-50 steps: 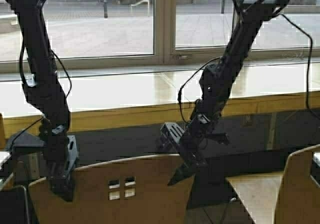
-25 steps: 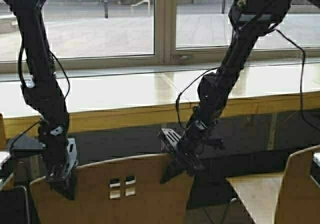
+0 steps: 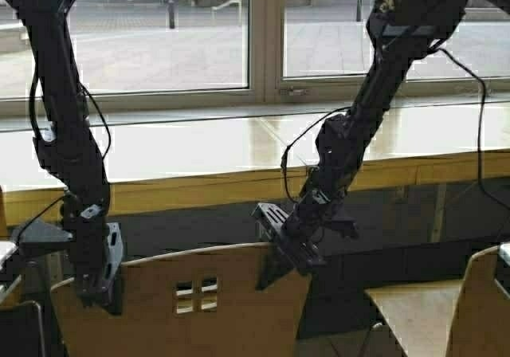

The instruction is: Push the chairs under the table

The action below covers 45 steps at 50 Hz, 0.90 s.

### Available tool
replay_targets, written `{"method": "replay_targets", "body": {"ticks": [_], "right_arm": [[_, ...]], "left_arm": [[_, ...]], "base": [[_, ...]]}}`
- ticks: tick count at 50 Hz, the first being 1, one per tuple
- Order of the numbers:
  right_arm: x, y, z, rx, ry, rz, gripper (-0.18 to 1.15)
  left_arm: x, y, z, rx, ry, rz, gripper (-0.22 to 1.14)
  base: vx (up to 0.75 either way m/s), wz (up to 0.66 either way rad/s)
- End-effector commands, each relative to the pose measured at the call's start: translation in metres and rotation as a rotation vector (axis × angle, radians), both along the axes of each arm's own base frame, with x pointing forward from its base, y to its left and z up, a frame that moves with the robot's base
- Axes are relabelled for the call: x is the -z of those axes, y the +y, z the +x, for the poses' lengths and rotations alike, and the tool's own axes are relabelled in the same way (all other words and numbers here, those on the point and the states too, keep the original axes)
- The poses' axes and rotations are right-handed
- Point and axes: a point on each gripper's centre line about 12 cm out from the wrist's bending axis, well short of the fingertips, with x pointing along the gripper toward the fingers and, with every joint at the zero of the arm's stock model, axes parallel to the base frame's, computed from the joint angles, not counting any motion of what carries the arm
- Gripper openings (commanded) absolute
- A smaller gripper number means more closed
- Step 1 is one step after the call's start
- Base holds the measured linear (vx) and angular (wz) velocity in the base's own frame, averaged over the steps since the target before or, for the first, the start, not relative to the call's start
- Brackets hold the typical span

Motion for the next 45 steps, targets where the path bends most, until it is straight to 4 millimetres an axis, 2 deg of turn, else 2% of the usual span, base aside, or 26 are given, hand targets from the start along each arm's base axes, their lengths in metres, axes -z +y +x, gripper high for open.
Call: {"method": "replay_targets", "body": {"ticks": [1,16,33,45], "right_arm": [[-0.013,0.014,0.0,-0.064,-0.027,0.023,0.11],[-0.008,0.012,0.0,-0.065,-0.022,0.022,0.11],[0.015,0.006,-0.014,-0.067,0.021,-0.003,0.11],[0.019,0.004,-0.018,-0.069,0.032,-0.008,0.11]], "left_arm": [[-0.004,-0.003,0.013,0.023,-0.034,0.0,0.03],[-0.009,-0.005,0.019,0.031,-0.052,-0.003,0.03],[-0.013,-0.004,0.023,0.078,-0.072,0.023,0.03],[-0.013,-0.004,0.029,0.077,-0.085,0.02,0.03]], "base": [[0.14,0.01],[0.15,0.06],[0.2,0.08],[0.21,0.03]]}}
